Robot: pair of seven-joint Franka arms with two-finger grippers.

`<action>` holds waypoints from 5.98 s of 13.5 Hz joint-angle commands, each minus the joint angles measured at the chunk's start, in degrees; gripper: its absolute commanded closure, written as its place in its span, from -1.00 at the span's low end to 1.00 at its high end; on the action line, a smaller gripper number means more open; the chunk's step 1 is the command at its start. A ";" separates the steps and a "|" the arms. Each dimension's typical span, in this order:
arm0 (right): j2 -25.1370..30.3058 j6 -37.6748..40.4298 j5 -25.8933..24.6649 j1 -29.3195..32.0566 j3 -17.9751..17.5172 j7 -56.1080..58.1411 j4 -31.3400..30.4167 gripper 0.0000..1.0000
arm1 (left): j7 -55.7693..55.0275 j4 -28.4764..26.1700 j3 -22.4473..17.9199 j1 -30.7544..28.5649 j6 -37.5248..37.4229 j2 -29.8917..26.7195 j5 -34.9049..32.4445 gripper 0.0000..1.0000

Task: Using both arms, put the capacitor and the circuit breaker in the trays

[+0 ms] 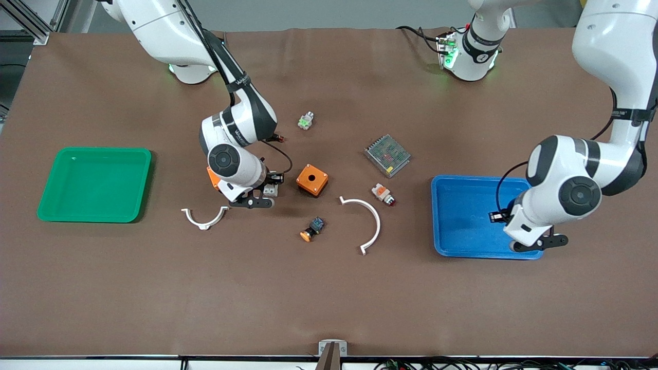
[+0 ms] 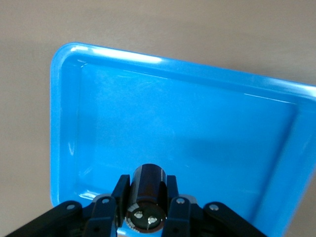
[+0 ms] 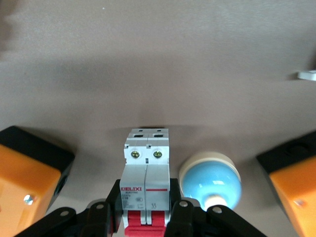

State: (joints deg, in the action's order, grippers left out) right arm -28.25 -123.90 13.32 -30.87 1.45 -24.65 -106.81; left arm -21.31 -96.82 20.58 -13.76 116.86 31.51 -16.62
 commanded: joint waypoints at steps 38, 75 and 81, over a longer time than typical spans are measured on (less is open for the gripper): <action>8.48 -12.86 -17.28 57.67 -0.04 44.69 -15.44 0.63 | 9.45 11.57 -12.39 12.69 -23.77 -29.04 15.10 -1.00; 29.57 33.02 -13.50 34.03 -0.13 24.21 18.20 -1.00 | 13.05 1.38 -18.12 19.56 -27.48 -37.75 16.26 -1.00; 26.85 33.02 -13.59 33.59 -0.13 24.39 21.47 -1.00 | 13.05 1.38 -18.12 19.82 -26.78 -37.14 16.18 -1.00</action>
State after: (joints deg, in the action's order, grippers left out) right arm -0.07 -91.93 -1.07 2.59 1.38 -0.43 -87.48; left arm -8.07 -95.23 2.17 6.16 89.10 -5.55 -0.88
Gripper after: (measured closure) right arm 0.000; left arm 0.000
